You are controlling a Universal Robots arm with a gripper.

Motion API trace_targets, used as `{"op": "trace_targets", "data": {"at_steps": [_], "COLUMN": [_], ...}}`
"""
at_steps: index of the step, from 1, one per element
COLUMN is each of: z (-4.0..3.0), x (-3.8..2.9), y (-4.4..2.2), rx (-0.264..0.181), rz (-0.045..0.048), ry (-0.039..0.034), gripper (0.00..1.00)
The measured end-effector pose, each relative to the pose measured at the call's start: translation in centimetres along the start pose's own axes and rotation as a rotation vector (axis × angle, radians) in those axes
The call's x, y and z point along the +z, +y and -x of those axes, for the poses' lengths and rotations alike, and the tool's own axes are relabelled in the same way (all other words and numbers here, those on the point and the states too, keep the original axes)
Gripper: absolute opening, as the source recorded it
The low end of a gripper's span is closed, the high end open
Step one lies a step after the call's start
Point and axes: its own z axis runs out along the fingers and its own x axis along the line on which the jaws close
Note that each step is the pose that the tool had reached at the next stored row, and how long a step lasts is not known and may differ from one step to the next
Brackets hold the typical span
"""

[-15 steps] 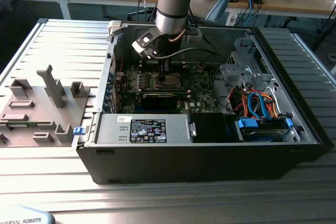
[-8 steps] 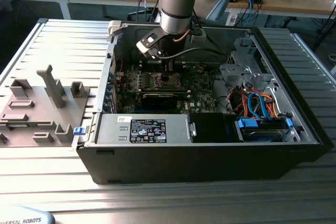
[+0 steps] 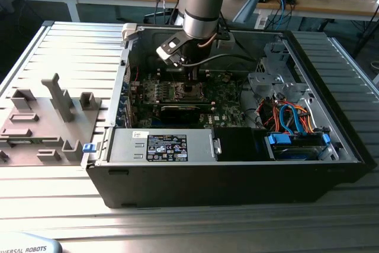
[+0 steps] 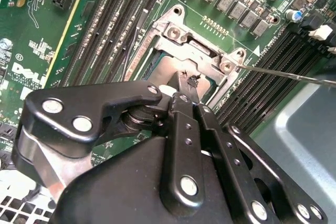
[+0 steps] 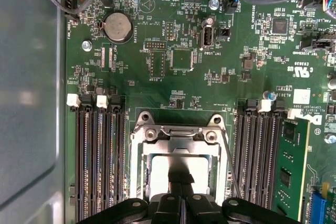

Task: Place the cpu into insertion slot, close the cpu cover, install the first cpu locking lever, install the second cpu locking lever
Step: 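Close the cpu cover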

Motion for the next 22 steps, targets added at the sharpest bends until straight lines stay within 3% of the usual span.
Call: {"op": "trace_targets", "data": {"at_steps": [8,22], "z": [0.02,0.04], "x": [-0.06,-0.77], "y": [0.67,0.62], "rx": [0.000,0.000], "rz": [-0.0011,-0.0012], "ry": [0.0000,-0.0001], "gripper": [0.11,0.11]}}
